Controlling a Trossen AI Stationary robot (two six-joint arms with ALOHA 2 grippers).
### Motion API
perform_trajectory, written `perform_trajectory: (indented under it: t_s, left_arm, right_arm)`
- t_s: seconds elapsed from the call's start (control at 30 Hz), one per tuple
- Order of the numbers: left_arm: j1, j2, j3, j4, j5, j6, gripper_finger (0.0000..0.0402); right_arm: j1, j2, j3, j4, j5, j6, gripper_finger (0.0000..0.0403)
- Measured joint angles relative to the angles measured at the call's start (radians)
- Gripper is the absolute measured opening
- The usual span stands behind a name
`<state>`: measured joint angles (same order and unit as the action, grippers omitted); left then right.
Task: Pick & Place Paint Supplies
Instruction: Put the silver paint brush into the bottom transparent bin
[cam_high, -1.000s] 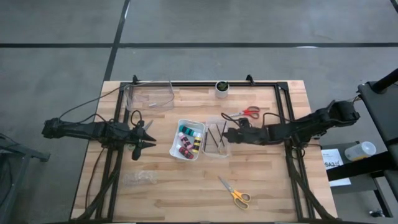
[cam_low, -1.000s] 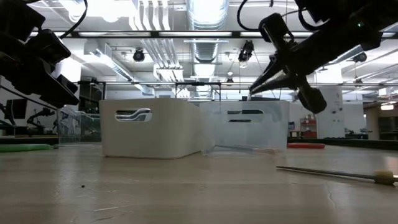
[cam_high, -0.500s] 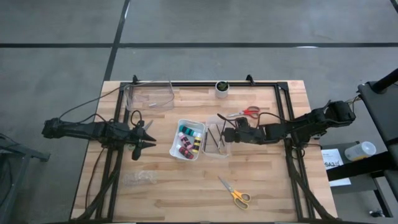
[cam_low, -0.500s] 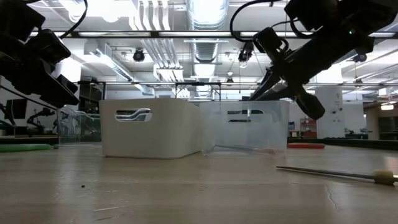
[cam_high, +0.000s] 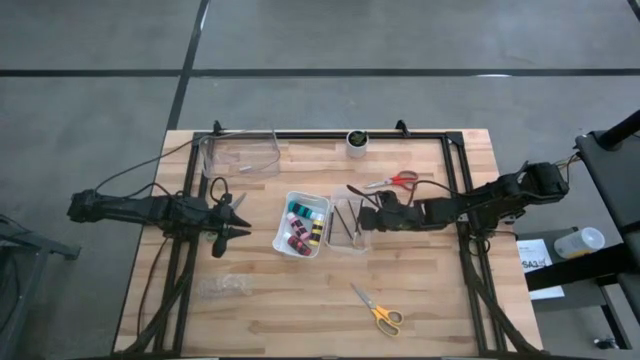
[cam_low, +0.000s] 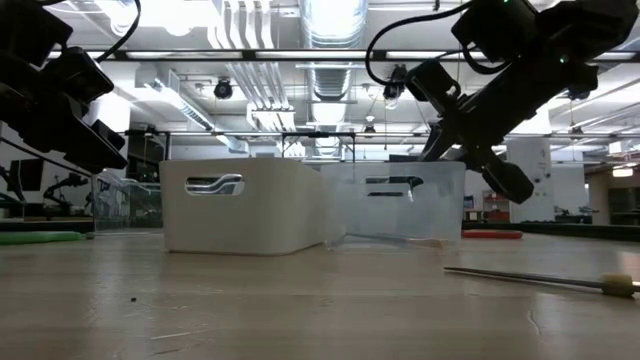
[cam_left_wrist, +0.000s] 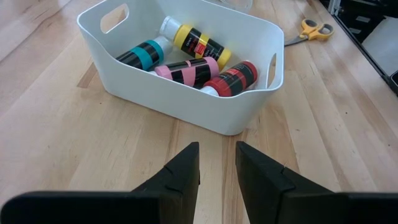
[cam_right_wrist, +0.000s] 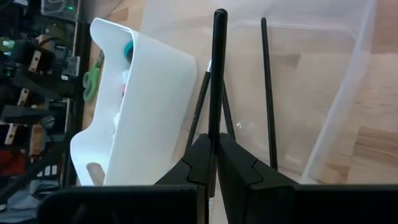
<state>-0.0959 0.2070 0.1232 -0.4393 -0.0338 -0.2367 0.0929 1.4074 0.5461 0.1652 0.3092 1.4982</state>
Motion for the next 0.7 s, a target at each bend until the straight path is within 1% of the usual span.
perform_trajectory:
  t_s: [0.43, 0.53, 0.7]
  left_arm:
    - [0.0, 0.0, 0.0, 0.0, 0.0, 0.0, 0.0108]
    - [0.0, 0.0, 0.0, 0.0, 0.0, 0.0, 0.0108]
    - [0.0, 0.0, 0.0, 0.0, 0.0, 0.0, 0.0108]
  right_arm:
    - [0.0, -0.005, 0.0, 0.007, 0.0, -0.014, 0.0015]
    - [0.0, -0.005, 0.0, 0.007, 0.0, -0.017, 0.0038]
    - [0.0, -0.004, 0.0, 0.005, 0.0, -0.011, 0.0105]
